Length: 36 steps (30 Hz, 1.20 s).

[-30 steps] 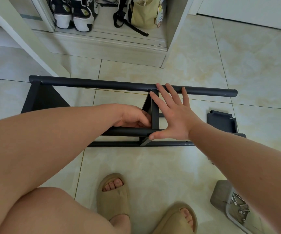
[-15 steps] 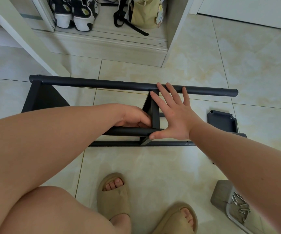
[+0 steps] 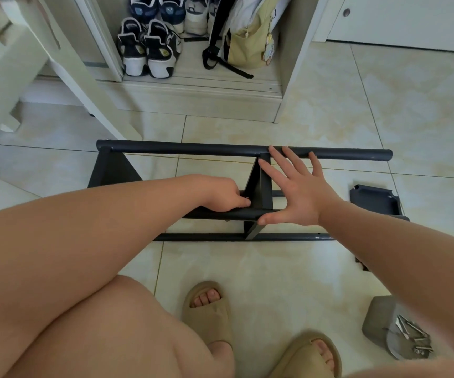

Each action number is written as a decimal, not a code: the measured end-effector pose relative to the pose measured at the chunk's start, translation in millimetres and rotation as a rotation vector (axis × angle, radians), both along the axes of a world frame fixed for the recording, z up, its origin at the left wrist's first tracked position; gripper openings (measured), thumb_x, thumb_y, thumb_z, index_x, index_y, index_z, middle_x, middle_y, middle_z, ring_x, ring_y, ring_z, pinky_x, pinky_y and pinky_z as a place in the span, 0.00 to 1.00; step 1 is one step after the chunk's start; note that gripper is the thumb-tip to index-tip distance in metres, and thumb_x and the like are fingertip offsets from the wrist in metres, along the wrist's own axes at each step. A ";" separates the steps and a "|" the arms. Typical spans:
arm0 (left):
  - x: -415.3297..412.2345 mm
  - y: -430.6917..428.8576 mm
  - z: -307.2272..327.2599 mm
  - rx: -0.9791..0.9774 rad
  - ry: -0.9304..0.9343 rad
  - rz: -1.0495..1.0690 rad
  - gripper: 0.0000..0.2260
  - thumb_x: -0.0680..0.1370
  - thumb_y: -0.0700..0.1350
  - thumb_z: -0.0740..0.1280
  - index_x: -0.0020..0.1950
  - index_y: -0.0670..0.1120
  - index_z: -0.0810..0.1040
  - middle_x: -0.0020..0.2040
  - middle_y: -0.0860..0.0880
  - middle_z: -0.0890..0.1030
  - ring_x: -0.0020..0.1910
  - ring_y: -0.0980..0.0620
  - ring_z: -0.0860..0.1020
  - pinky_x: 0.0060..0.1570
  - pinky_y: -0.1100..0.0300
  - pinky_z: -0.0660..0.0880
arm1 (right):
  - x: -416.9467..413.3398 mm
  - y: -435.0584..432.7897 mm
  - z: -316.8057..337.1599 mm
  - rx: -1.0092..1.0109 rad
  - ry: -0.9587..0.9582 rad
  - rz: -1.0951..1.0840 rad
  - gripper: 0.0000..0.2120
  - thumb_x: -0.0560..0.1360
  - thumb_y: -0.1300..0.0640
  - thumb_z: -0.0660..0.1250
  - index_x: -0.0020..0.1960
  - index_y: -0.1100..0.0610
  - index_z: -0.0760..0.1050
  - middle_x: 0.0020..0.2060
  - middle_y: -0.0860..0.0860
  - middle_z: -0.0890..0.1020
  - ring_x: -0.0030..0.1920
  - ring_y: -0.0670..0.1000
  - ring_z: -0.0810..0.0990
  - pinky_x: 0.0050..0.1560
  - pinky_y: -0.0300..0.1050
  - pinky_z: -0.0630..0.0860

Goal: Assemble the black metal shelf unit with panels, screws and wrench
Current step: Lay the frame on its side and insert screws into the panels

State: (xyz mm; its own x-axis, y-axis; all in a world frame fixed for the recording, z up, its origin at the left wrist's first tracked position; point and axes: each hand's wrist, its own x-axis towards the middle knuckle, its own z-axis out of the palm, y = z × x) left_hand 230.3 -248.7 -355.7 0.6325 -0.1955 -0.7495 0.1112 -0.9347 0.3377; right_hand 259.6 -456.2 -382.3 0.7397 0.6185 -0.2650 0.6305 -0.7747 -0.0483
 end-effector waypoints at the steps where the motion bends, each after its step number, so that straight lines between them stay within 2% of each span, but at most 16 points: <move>1: -2.6 2.1 5.2 0.021 0.041 -0.005 0.24 0.83 0.62 0.54 0.54 0.44 0.79 0.50 0.50 0.83 0.51 0.49 0.80 0.59 0.53 0.72 | -4.7 0.1 3.4 -0.008 0.021 -0.036 0.60 0.58 0.13 0.44 0.82 0.43 0.37 0.81 0.47 0.37 0.81 0.52 0.35 0.77 0.67 0.35; 3: -8.8 4.1 15.3 0.069 0.118 -0.047 0.25 0.80 0.66 0.58 0.60 0.46 0.77 0.50 0.52 0.84 0.50 0.51 0.82 0.62 0.51 0.72 | -17.2 -2.2 10.1 0.012 0.090 -0.137 0.56 0.62 0.16 0.48 0.82 0.42 0.40 0.82 0.47 0.42 0.81 0.52 0.39 0.77 0.67 0.39; 5: -16.5 3.4 22.4 0.154 0.094 -0.159 0.24 0.77 0.65 0.64 0.62 0.47 0.75 0.52 0.51 0.82 0.51 0.50 0.81 0.58 0.52 0.74 | -31.0 -10.2 17.7 0.019 0.188 -0.214 0.50 0.69 0.21 0.55 0.82 0.43 0.42 0.82 0.46 0.45 0.81 0.52 0.44 0.77 0.67 0.48; 7: -26.3 -0.6 26.2 0.233 -0.008 -0.229 0.22 0.77 0.59 0.69 0.63 0.46 0.75 0.54 0.48 0.80 0.50 0.48 0.78 0.49 0.56 0.73 | -42.2 -22.9 25.6 -0.038 0.288 -0.243 0.46 0.75 0.29 0.61 0.82 0.45 0.43 0.82 0.47 0.47 0.81 0.54 0.48 0.75 0.67 0.56; 9: -35.3 -4.2 26.9 0.268 -0.087 -0.223 0.20 0.78 0.52 0.70 0.66 0.44 0.73 0.54 0.46 0.78 0.49 0.47 0.76 0.46 0.57 0.71 | -52.2 -34.7 33.5 -0.123 0.316 -0.230 0.41 0.79 0.37 0.64 0.82 0.46 0.44 0.81 0.48 0.54 0.79 0.57 0.57 0.74 0.66 0.60; 11: -40.4 -5.1 29.1 0.271 -0.155 -0.184 0.18 0.79 0.48 0.70 0.66 0.44 0.72 0.53 0.46 0.76 0.49 0.47 0.75 0.45 0.57 0.70 | -61.4 -43.1 38.6 -0.164 0.259 -0.219 0.38 0.81 0.43 0.64 0.82 0.45 0.45 0.79 0.48 0.59 0.77 0.57 0.62 0.74 0.67 0.59; 14: -41.8 -4.0 33.4 0.236 -0.322 -0.115 0.13 0.81 0.47 0.66 0.63 0.47 0.72 0.52 0.47 0.76 0.49 0.47 0.75 0.46 0.55 0.70 | -72.5 -46.8 44.3 -0.130 0.133 -0.296 0.34 0.84 0.51 0.60 0.82 0.45 0.43 0.79 0.50 0.59 0.78 0.58 0.59 0.73 0.75 0.53; 16: -42.0 -6.2 31.9 0.237 -0.459 -0.084 0.07 0.82 0.48 0.62 0.59 0.49 0.72 0.51 0.49 0.76 0.49 0.48 0.73 0.49 0.53 0.68 | -78.0 -45.2 45.3 -0.137 0.048 -0.363 0.35 0.83 0.58 0.59 0.81 0.44 0.41 0.80 0.52 0.57 0.79 0.58 0.56 0.71 0.79 0.50; 19: -41.7 -15.0 22.1 0.225 -0.610 -0.054 0.04 0.82 0.47 0.62 0.57 0.52 0.72 0.53 0.50 0.75 0.52 0.47 0.75 0.55 0.49 0.67 | -81.8 -45.6 41.8 -0.155 -0.054 -0.442 0.39 0.80 0.65 0.57 0.81 0.44 0.41 0.77 0.52 0.60 0.77 0.57 0.59 0.69 0.82 0.52; 23: -29.9 -20.4 4.1 0.205 -0.733 -0.018 0.08 0.83 0.45 0.61 0.61 0.52 0.70 0.58 0.49 0.74 0.57 0.46 0.73 0.62 0.45 0.65 | -67.3 -53.1 29.8 -0.151 -0.176 -0.446 0.37 0.80 0.64 0.57 0.81 0.44 0.43 0.74 0.50 0.67 0.74 0.56 0.64 0.70 0.80 0.54; 25: -15.7 -19.8 -7.0 0.230 -0.771 -0.002 0.10 0.83 0.45 0.60 0.64 0.54 0.69 0.61 0.48 0.74 0.61 0.44 0.71 0.68 0.39 0.60 | -50.5 -55.5 18.0 -0.126 -0.234 -0.447 0.36 0.81 0.62 0.58 0.82 0.44 0.44 0.74 0.50 0.67 0.75 0.57 0.63 0.71 0.79 0.52; 27: 3.7 -19.5 -18.6 0.256 -0.788 0.022 0.11 0.84 0.44 0.58 0.66 0.55 0.68 0.62 0.49 0.73 0.63 0.43 0.68 0.69 0.32 0.55 | -29.9 -54.5 4.4 -0.080 -0.265 -0.450 0.34 0.82 0.60 0.58 0.82 0.45 0.46 0.75 0.52 0.66 0.77 0.58 0.60 0.70 0.80 0.49; 32: 61.3 -21.4 -52.9 0.294 -0.802 0.100 0.11 0.82 0.39 0.60 0.59 0.54 0.69 0.55 0.49 0.70 0.60 0.43 0.66 0.66 0.23 0.53 | 26.1 -46.6 -33.2 -0.058 -0.259 -0.459 0.34 0.83 0.47 0.57 0.82 0.47 0.40 0.81 0.54 0.52 0.81 0.61 0.47 0.69 0.81 0.45; 36: 104.1 -21.3 -84.4 0.293 -0.781 0.124 0.13 0.81 0.37 0.59 0.59 0.54 0.67 0.56 0.48 0.70 0.62 0.42 0.66 0.66 0.22 0.50 | 68.5 -39.7 -67.7 -0.039 -0.252 -0.478 0.38 0.82 0.45 0.58 0.81 0.48 0.37 0.81 0.54 0.45 0.81 0.62 0.43 0.69 0.81 0.43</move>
State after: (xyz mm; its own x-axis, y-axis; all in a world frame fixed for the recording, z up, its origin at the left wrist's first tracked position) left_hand 334.5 -270.1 -440.1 0.9943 0.0437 -0.0969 0.0539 -0.9929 0.1058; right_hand 328.1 -495.9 -450.0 0.9798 0.1912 -0.0587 0.1961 -0.9761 0.0933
